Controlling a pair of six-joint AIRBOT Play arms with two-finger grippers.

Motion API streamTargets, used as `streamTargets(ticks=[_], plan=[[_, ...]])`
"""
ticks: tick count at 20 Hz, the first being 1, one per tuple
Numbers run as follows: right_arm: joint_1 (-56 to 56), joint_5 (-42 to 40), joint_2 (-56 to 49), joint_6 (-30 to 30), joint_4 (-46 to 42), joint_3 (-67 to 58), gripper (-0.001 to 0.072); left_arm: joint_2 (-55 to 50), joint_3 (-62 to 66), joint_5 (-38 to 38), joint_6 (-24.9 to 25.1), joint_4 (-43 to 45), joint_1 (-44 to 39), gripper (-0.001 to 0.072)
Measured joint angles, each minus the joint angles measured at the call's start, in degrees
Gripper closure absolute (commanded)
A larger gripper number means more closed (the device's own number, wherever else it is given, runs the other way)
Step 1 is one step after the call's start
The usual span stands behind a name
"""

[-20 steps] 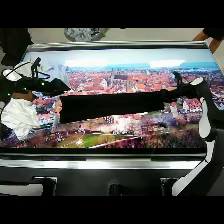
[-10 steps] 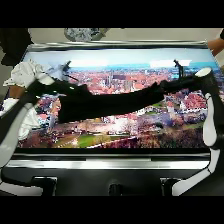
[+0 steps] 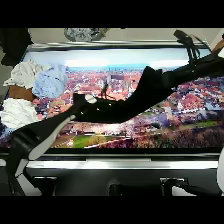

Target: Fold the shirts.

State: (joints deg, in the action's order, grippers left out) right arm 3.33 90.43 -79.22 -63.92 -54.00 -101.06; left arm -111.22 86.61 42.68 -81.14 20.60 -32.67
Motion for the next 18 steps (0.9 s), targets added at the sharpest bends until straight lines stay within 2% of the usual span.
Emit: streamTargets(ticks=[3, 5, 11, 12, 14, 15, 18], plan=[[-1.3, -1.6, 1.4, -0.9, -0.7, 0.0, 0.0671, -1.4, 0.2, 0.5, 2.5, -4.2, -1.9, 0.0683], [-3.4, -3.9, 0.4, -1.1, -0.9, 0.0, 0.0671, 0.3, 0.2, 0.3, 3.2, -2.2, -0.2, 0.0683], [-17.8, -16.8, -10.8, -4.8, -0.6, 0.0, 0.0655, 16.7, 0.3, 5.5, -2.5, 22.6, 15.3, 0.0681], [-20.9, -19.7, -13.7, -6.1, -0.1, 0.0, 0.0517, 20.2, 0.2, 6.8, -3.2, 26.3, 18.6, 0.0681], [-26.4, -26.4, -19.5, -8.2, 2.0, 0.0, 0.0153, 26.7, 0.3, 8.8, -4.0, 31.0, 24.8, 0.0681], [-28.5, -29.7, -22.0, -8.8, 3.8, 0.0, 0.0080, 29.5, 0.3, 9.7, -4.6, 32.5, 27.3, 0.0681], [-31.0, -36.0, -26.7, -9.5, 8.9, 0.0, 0.0082, 36.9, 0.3, 12.0, -4.9, 35.3, 33.3, 0.0680]])
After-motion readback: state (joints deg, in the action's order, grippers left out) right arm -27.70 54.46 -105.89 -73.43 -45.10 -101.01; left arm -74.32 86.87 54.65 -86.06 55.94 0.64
